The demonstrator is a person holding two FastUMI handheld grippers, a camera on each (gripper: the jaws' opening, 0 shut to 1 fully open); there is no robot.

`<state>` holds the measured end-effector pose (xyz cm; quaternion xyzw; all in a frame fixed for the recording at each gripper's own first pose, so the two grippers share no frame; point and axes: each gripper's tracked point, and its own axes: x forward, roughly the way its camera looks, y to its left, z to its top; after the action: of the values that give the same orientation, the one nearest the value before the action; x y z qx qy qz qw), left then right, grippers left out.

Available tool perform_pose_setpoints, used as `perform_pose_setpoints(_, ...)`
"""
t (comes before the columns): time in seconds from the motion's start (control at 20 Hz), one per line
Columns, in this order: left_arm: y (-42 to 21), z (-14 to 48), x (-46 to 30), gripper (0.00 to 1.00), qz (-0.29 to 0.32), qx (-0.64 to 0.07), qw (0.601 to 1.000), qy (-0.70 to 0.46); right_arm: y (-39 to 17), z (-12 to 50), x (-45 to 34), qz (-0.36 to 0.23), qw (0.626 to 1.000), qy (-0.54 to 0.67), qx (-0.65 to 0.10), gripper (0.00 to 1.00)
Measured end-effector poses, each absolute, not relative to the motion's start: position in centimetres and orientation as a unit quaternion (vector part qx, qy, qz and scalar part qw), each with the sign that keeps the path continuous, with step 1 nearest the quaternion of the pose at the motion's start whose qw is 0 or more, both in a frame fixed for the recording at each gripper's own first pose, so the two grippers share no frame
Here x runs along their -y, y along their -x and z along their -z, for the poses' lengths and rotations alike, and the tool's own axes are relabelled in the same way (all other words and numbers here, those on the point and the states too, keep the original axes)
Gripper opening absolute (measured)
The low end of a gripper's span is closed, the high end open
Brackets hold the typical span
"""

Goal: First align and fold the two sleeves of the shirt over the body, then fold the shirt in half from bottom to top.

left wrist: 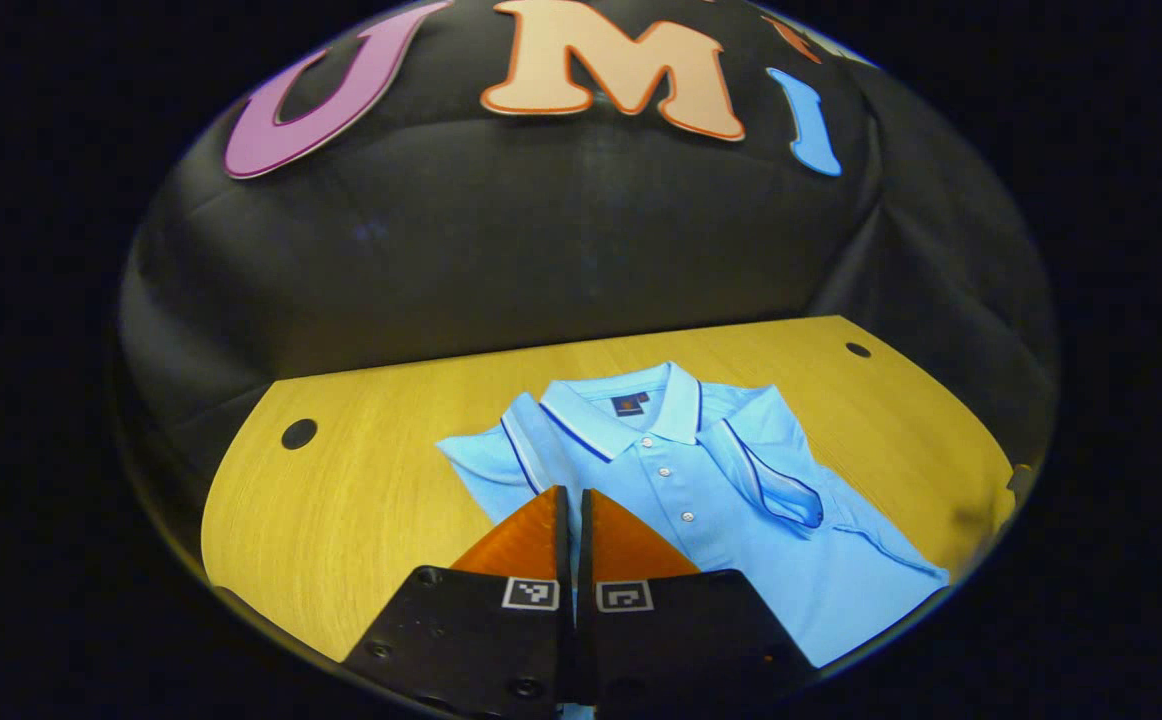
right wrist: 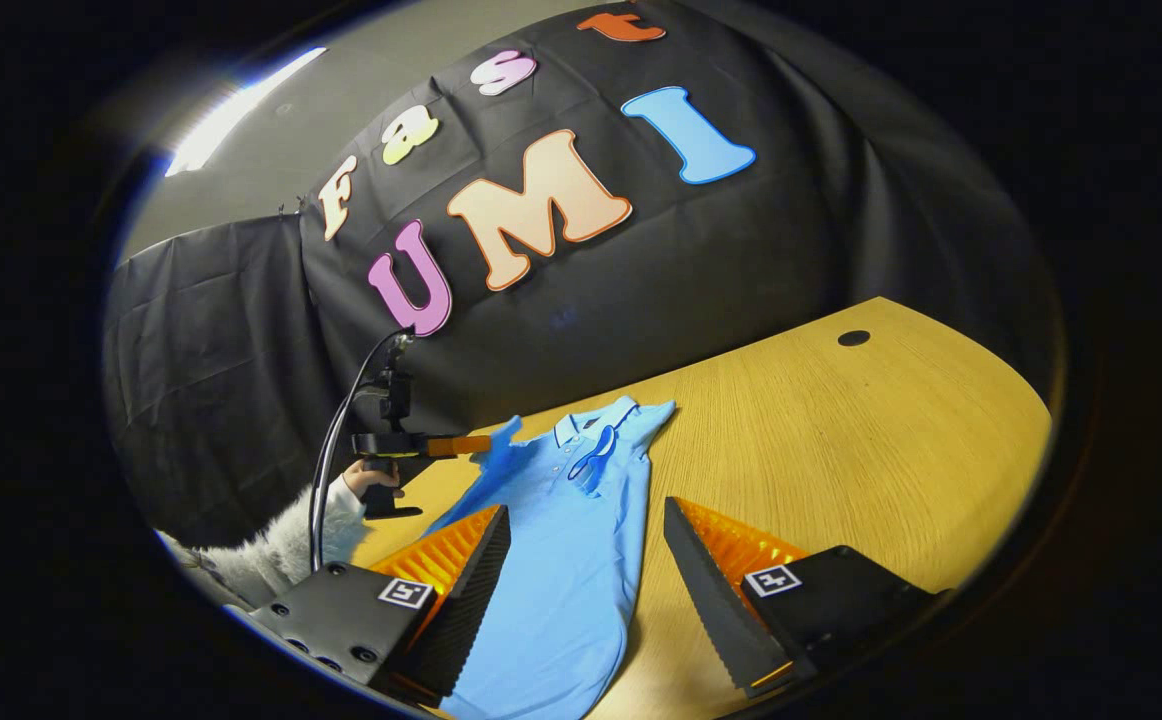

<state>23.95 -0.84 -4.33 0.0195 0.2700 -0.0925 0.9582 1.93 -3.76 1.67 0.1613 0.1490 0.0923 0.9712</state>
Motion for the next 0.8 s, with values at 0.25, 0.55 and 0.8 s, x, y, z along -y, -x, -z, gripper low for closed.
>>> perform_pose_setpoints(0.25,-23.7,6.2,6.1,0.00,0.138,-0.292,0.946,-0.035,-1.9,-1.6,3.5,-0.092,0.971,-0.160,-0.149,0.97)
perform_pose_setpoints(0.55,-20.6,5.7,7.3,0.71,0.165,-0.296,0.940,-0.023,-1.7,-1.2,3.0,-0.088,0.973,-0.151,-0.154,0.97)
perform_pose_setpoints(0.8,-14.5,4.3,5.1,0.97,0.154,-0.293,0.944,0.002,-0.9,-1.0,1.2,-0.094,0.974,-0.127,-0.160,0.97)
